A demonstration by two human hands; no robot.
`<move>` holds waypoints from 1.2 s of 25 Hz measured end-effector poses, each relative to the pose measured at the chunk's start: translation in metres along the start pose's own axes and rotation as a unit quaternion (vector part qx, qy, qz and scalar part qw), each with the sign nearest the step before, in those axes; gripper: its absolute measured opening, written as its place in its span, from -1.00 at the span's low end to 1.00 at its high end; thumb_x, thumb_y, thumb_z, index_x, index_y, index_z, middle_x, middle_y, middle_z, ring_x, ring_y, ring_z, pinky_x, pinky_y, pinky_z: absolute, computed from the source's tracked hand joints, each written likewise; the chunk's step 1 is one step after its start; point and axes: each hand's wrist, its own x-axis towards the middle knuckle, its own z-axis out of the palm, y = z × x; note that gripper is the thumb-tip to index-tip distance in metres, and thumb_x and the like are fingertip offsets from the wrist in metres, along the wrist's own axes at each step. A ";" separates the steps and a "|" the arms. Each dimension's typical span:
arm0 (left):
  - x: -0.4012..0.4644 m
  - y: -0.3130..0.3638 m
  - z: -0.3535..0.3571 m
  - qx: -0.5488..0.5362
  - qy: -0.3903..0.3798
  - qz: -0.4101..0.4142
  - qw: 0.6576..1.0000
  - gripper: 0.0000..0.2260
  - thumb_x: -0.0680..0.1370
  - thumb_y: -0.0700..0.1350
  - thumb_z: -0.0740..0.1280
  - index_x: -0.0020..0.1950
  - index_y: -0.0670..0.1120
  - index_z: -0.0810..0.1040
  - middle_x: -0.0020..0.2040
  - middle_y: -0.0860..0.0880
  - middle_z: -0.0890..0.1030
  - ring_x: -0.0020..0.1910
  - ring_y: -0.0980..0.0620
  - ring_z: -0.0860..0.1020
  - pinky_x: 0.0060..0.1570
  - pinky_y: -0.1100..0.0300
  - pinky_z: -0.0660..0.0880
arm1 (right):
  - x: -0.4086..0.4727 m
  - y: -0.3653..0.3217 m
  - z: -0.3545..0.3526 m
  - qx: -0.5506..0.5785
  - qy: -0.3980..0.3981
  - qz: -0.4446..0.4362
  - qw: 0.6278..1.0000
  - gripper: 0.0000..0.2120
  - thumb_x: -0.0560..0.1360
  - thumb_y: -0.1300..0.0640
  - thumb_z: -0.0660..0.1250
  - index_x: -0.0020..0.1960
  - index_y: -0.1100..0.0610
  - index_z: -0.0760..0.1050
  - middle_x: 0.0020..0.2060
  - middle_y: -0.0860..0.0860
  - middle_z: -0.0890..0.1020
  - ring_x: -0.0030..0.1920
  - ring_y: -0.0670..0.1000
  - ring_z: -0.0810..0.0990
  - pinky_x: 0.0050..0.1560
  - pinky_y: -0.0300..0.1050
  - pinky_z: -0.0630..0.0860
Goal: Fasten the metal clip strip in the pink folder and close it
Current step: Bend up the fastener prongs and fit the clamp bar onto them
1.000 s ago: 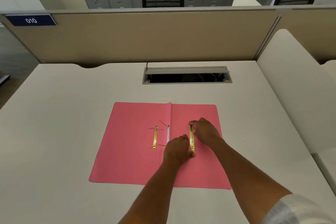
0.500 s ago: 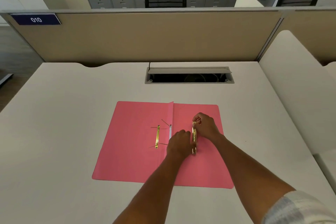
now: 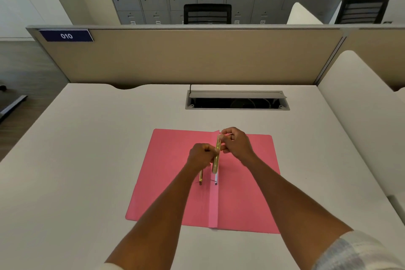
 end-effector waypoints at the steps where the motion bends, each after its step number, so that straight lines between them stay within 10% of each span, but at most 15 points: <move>1: 0.000 -0.005 -0.008 -0.013 -0.002 -0.005 1.000 -0.89 0.56 -0.25 0.36 -0.01 -0.24 0.68 -0.23 -0.11 0.65 -0.35 0.04 0.56 -0.36 0.25 0.50 | -0.004 0.001 0.006 -0.001 0.000 0.011 1.000 -0.84 0.53 0.19 0.36 0.09 0.20 0.53 -0.14 0.12 0.68 -0.29 0.06 0.69 -0.28 -0.11 0.65; 13: 0.005 -0.072 -0.034 -0.113 -0.024 -0.099 0.988 -0.86 0.62 -0.20 0.31 0.10 -0.19 0.64 -0.15 -0.16 0.52 -0.31 0.05 0.37 -0.31 0.21 0.32 | -0.073 0.073 0.029 -0.133 -0.120 0.016 0.984 -0.76 0.38 0.32 0.42 -0.02 0.06 0.68 -0.21 -0.07 0.61 -0.23 -0.13 0.51 -0.21 -0.45 0.41; 30: 0.006 -0.072 -0.024 -0.129 -0.041 -0.096 0.986 -0.79 0.58 -0.21 0.38 0.17 -0.25 0.64 -0.14 -0.02 0.62 -0.27 0.15 0.48 -0.30 0.31 0.41 | -0.068 0.080 0.053 -0.161 -0.052 0.002 0.986 -0.92 0.43 0.22 0.44 -0.15 0.07 0.68 -0.22 -0.04 0.70 -0.26 -0.09 0.55 -0.16 -0.21 0.46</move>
